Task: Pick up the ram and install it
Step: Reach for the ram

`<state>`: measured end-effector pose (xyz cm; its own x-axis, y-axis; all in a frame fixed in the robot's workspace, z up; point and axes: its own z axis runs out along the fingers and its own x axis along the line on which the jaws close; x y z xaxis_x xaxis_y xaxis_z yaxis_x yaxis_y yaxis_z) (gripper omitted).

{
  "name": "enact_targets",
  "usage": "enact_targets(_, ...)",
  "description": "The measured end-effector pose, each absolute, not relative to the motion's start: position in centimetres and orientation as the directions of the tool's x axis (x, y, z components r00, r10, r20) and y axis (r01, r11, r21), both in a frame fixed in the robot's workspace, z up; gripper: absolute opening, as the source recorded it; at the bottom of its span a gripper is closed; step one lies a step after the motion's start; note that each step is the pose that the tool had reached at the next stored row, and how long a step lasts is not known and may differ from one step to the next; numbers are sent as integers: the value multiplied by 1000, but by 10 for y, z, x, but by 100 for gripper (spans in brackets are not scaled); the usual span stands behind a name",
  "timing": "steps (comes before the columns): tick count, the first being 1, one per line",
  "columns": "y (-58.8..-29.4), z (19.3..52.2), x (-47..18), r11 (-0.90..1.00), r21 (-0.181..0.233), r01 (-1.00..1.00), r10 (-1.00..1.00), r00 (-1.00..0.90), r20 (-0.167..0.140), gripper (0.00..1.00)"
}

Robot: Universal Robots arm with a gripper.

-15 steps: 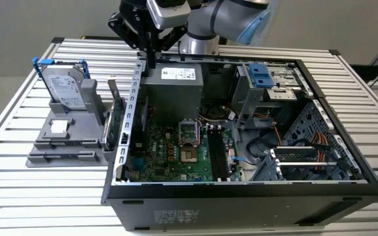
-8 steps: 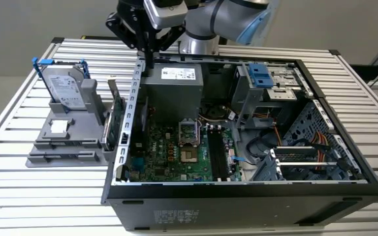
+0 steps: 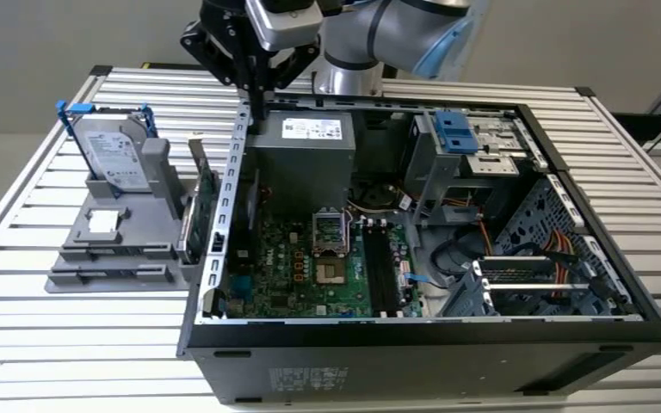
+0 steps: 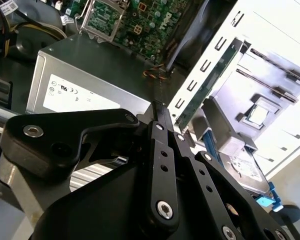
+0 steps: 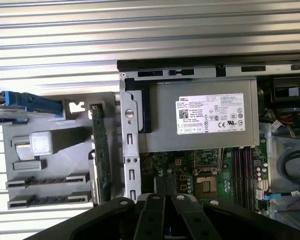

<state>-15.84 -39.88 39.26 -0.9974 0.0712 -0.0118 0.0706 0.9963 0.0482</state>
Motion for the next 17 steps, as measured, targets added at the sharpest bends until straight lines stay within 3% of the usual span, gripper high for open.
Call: enact_targets(17,-399,393,-167,996,48,71,71,-997,-8,0)
